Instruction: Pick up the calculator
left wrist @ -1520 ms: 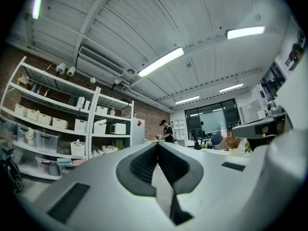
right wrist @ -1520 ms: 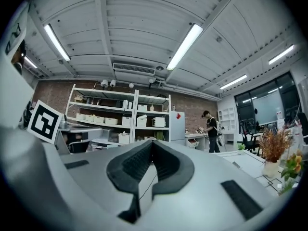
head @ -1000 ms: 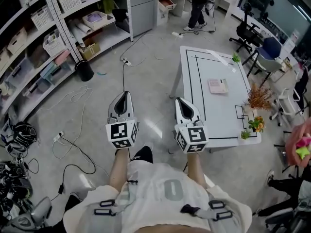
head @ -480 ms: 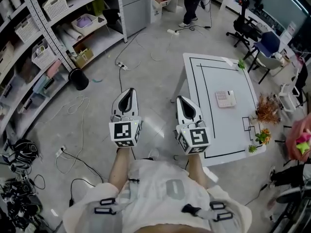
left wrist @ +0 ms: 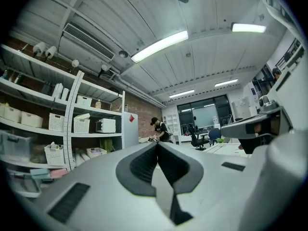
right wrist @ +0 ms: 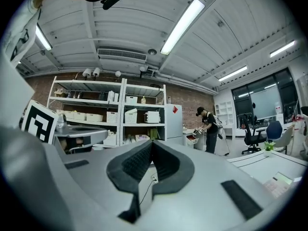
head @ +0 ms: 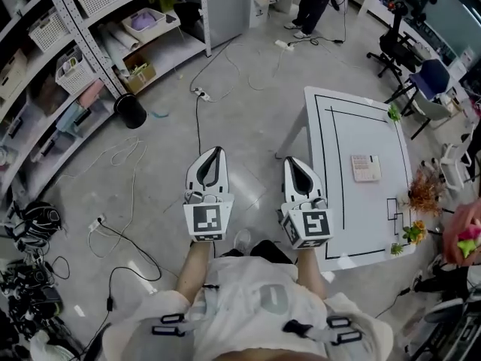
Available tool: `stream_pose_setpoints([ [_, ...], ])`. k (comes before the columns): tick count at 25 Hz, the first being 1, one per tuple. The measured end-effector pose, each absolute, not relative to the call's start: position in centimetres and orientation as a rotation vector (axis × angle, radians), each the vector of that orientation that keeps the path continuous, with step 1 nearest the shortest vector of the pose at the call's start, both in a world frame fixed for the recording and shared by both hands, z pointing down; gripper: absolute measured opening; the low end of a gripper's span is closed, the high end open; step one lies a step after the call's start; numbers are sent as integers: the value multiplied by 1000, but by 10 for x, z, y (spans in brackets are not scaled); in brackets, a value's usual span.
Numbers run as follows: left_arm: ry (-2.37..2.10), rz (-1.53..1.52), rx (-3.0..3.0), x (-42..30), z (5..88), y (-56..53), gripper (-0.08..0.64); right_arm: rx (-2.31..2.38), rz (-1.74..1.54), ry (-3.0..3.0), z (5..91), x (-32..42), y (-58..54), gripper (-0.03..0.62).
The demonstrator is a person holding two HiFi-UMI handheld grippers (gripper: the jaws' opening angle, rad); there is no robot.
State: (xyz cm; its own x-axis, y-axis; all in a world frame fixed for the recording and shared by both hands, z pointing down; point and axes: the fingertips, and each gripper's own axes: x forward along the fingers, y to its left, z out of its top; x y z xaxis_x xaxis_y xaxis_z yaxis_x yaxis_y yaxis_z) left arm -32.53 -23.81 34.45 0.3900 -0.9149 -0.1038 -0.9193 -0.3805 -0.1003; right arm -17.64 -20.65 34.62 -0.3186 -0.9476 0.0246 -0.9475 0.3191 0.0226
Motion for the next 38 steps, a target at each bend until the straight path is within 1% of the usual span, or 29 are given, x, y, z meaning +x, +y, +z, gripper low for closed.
stream_pose_setpoints([
  [7, 1742, 46, -2468, -346, 340, -245, 20, 1718, -22, -2578, 341, -200, -225, 8],
  [13, 1717, 32, -2496, -312, 339, -245, 20, 1758, 16, -2578, 337, -171, -221, 8],
  [19, 1522, 31, -2592, -226, 333, -244, 20, 1966, 4, -2442, 332, -87, -208, 8],
  [24, 1253, 26, -2712, -127, 329, -230, 20, 2199, 65, -2263, 342, 4, -176, 8],
  [31, 895, 33, -2860, -5, 325, -217, 20, 2528, 103, -1947, 351, 105, -124, 8],
  [34, 707, 30, -2918, 41, 329, -211, 20, 2660, 87, -1758, 349, 138, -96, 8],
  [38, 488, 18, -2974, 85, 328, -198, 20, 2801, 87, -1528, 347, 166, -61, 8],
])
